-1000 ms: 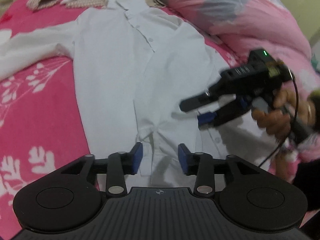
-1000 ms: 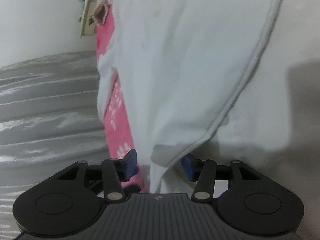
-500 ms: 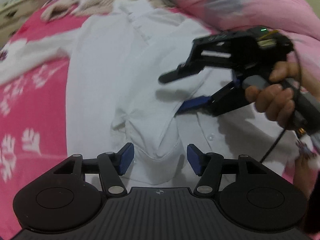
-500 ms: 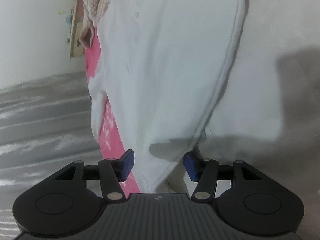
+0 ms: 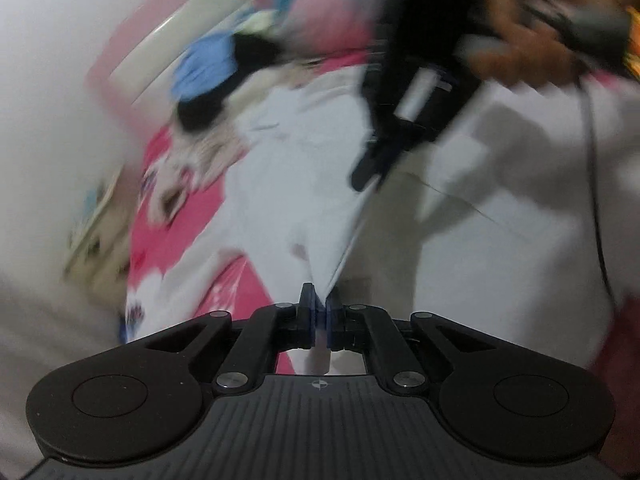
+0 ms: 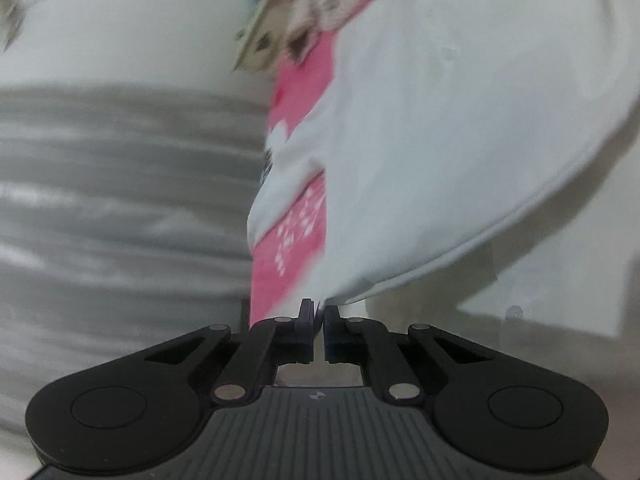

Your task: Fold clothes

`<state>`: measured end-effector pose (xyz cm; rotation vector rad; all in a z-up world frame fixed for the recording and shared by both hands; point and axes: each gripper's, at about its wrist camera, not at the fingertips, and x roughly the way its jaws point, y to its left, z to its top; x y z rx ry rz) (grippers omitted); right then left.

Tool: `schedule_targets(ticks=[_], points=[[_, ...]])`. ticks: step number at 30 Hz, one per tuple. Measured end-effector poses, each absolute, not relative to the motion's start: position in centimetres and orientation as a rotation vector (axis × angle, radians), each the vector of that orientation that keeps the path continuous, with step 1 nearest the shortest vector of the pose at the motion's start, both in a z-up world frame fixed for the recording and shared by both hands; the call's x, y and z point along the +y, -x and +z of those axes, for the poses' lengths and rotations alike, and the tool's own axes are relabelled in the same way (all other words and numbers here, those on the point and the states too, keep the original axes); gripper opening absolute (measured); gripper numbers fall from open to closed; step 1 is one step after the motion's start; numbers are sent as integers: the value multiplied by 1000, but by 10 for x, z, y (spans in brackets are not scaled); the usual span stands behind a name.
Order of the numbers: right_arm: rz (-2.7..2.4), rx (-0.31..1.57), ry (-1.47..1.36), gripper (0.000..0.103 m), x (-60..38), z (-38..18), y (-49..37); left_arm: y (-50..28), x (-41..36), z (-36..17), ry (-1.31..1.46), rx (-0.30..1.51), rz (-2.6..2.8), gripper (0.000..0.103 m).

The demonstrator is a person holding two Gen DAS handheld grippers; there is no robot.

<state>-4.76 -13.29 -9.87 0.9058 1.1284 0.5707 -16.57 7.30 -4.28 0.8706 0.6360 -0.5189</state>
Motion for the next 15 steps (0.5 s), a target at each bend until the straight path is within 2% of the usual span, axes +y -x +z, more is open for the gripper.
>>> schedule_targets(ticks=[2,3,5,6,8,10,15], points=[[540,1187,-764,6,-128,-108,57,182,68,-64,-912,684,-594,8],[525,1214,-693,6,-125,-112,61,187,65,-77,-924,727,-625,15],[483,1270,-647,6,-126,-126,68,195,62,-98,-904,816,-653,16],[466,1286,-641,6,-128,-131,71,198,62,-105,-882,856,-662,20],[452,1289,-656,6,-132,-132,71,200,68,-102,-809,896,-675,29],[435,1296,-665,9,-140,-132,71,193,80,-96,-737,926,-658,34],[425,1317,-681,30,-156,-126,74,160,117,-73,-501,988,-584,36]])
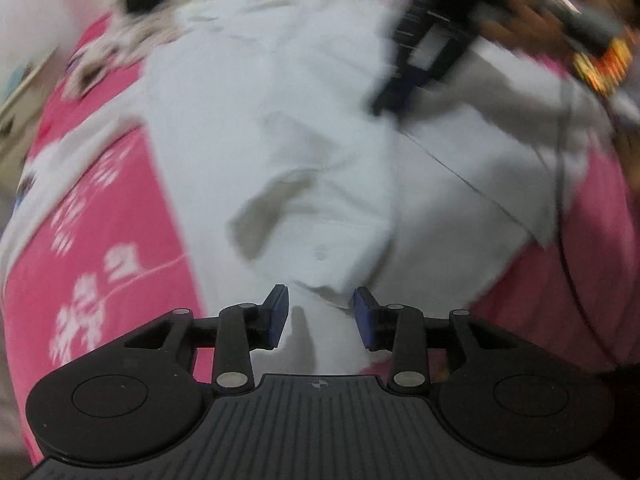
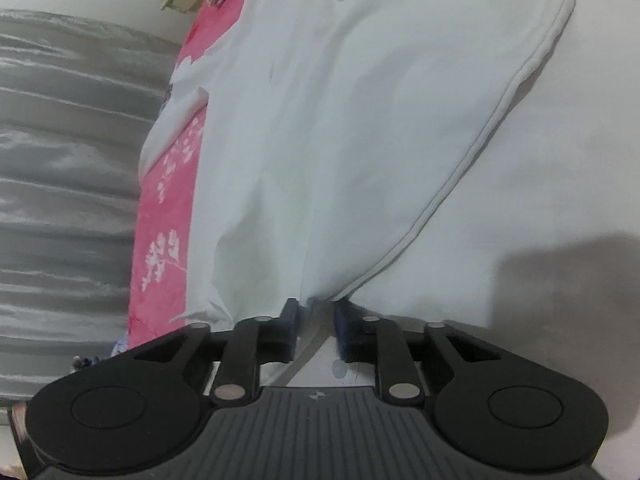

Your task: Fold clothes

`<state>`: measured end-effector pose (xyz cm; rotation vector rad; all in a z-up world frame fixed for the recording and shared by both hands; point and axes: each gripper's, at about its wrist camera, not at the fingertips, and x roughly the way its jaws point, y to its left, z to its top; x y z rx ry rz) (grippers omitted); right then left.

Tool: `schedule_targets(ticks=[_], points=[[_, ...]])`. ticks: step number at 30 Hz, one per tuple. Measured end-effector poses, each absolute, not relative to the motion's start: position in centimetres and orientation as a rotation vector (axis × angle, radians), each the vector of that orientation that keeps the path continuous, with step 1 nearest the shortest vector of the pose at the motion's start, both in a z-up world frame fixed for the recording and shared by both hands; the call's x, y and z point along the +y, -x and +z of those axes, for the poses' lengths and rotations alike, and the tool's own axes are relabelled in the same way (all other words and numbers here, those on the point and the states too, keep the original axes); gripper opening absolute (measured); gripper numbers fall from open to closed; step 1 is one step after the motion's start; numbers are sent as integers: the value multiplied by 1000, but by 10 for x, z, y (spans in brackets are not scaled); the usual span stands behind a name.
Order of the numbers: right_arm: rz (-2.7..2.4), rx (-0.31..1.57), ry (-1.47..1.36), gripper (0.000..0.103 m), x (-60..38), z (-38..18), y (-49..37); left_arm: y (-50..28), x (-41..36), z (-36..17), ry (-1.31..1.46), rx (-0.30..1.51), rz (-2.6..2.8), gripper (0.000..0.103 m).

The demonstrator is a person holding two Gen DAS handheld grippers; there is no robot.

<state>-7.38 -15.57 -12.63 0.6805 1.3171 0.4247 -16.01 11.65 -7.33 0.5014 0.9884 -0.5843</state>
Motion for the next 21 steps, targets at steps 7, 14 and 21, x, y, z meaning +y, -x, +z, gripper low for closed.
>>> schedule_targets(ticks=[7,14,21], points=[[439,1303,-517,37,-158,-103,101,138,127,-76,-546,920,-497,37],[440,1298,-517,38,-159,-99,112,119,117,-99,-573,880,-469,39],[436,1281,-533,38,-160,-94,114,157,102,-91,-807,662,-514,0]])
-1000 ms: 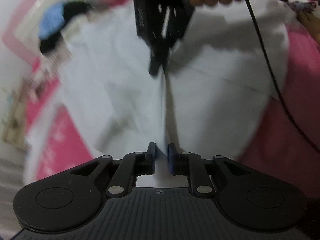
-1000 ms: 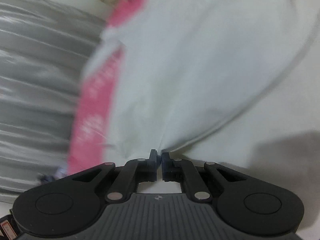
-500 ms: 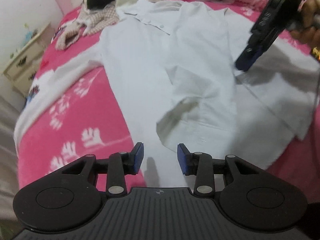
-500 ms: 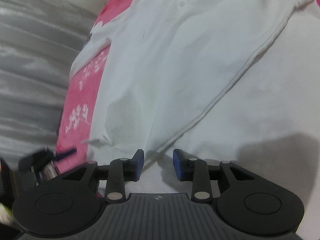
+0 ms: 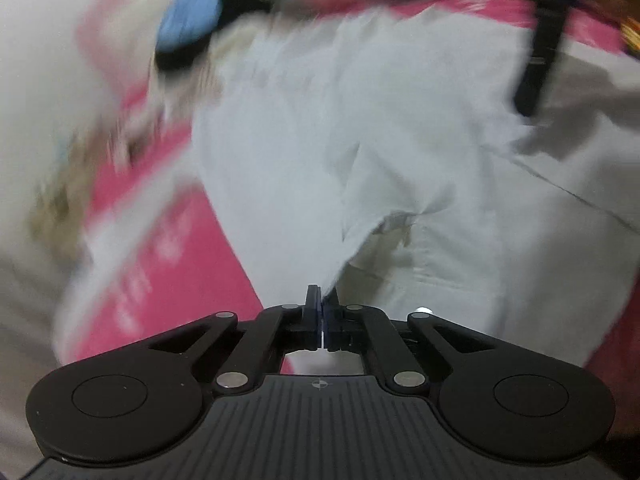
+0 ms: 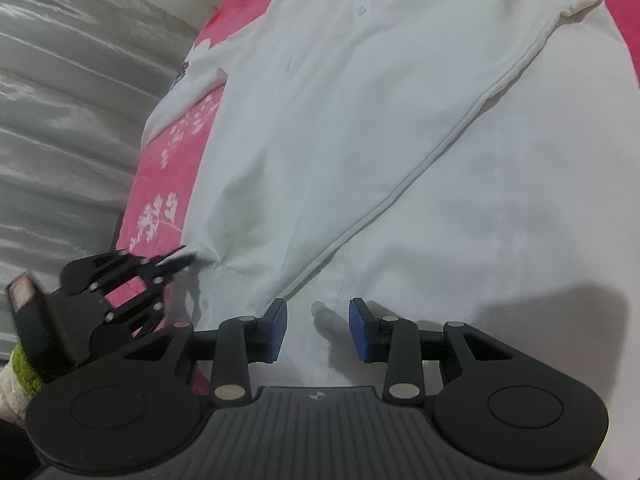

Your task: Fold clothes

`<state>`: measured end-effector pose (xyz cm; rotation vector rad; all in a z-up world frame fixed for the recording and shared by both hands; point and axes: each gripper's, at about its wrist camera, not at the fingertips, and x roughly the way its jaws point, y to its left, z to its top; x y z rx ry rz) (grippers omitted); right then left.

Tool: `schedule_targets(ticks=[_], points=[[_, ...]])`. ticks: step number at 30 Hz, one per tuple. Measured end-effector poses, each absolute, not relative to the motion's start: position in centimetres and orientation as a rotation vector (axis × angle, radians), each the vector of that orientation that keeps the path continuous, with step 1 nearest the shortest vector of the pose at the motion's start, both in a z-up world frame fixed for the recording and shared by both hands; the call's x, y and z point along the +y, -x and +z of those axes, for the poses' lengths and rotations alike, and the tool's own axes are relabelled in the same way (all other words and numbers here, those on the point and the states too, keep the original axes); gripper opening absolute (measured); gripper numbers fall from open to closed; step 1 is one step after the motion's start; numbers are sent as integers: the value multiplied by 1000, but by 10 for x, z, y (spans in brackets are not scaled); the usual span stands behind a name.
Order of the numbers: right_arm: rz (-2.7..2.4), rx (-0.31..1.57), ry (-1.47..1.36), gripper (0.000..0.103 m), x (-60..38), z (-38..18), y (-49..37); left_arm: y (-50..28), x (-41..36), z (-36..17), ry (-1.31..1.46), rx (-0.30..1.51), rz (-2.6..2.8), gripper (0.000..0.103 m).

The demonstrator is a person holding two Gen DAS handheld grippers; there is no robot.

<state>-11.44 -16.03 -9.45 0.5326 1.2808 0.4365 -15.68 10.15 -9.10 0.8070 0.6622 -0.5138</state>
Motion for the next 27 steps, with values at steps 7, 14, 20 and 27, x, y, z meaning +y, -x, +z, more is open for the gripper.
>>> schedule_targets(ticks=[7,14,20,27], points=[[397,1295,-550,38,-167,-101,115,196,92,-123,-1146,654,-584,5],[390,1266,-539,40,-171,-93,119,193,111,-110,-1059,804,-542,27],[365,1201,-521,41,-180,-86,128,175,137,-67,-850,878,-424,28],[323,1110,-446,40,-184,-76,134,132,117,-57,-491,940,-518,32]])
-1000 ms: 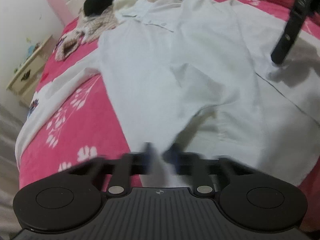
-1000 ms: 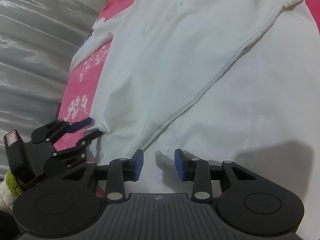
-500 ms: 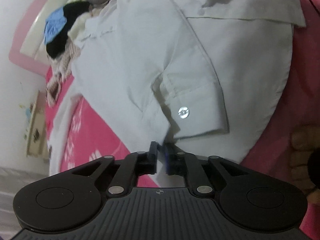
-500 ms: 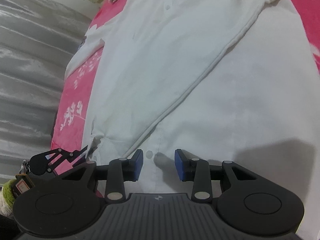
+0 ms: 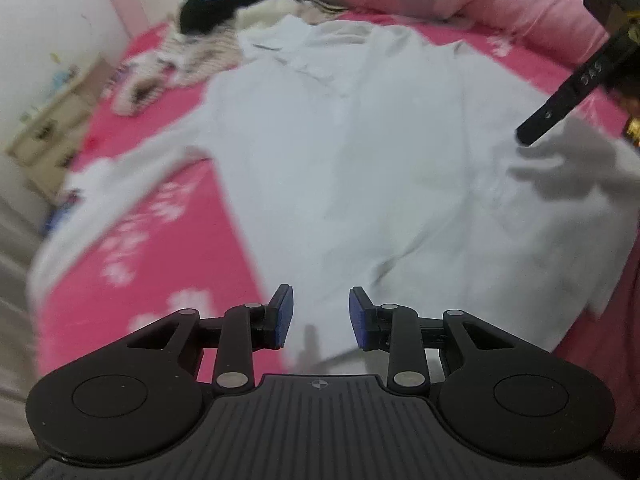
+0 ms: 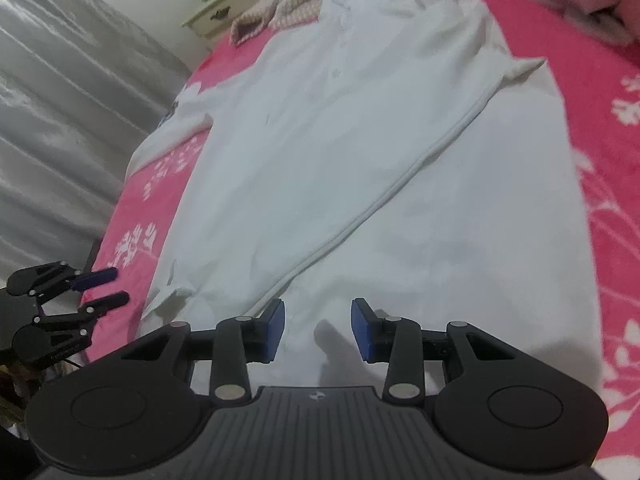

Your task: Fold clothes

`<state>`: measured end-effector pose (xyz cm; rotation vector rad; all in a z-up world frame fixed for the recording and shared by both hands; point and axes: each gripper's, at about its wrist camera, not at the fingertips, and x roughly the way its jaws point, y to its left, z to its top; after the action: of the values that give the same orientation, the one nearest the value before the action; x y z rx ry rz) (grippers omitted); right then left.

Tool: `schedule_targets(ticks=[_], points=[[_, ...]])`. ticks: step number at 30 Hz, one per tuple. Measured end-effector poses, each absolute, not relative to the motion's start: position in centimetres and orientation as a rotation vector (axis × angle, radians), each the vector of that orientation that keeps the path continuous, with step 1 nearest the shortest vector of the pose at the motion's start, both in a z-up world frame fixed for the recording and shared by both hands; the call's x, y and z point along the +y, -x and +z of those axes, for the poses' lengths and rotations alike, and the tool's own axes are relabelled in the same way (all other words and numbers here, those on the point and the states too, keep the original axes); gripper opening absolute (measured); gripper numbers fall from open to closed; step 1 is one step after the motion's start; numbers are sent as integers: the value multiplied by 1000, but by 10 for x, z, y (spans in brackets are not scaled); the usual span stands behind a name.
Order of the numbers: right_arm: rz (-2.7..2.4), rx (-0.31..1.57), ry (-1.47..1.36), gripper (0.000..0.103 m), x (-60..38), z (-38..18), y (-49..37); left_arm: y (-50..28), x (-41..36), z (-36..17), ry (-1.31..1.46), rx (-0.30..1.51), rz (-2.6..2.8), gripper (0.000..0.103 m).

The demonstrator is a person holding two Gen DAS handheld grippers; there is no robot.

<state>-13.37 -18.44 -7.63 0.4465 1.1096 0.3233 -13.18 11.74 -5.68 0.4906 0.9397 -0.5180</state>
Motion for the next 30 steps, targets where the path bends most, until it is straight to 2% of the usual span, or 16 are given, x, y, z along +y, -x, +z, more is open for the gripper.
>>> schedule_targets(ticks=[4,7,13,17,22,30], points=[[265,1067,-411,40,-203,-69,133,116,105,-95,-546,1103,-541,33],[214,1009,-318,40,-222,-60,127,101,108,-77,-500,1128,-555,33],[80,883,-67,40,-246,-60,92,30,85,-40,-303,1046,-575,38],[59,839,79,39,-243,-72,70,-24,26,-51,-164,948,-592,39],[75,819,357,39,-228,-98,51,-69,-36,-76,-48,945,-627,39],[121,784,644,39,-217,-125,31,-92,-54,-107,78,985,-620,40]])
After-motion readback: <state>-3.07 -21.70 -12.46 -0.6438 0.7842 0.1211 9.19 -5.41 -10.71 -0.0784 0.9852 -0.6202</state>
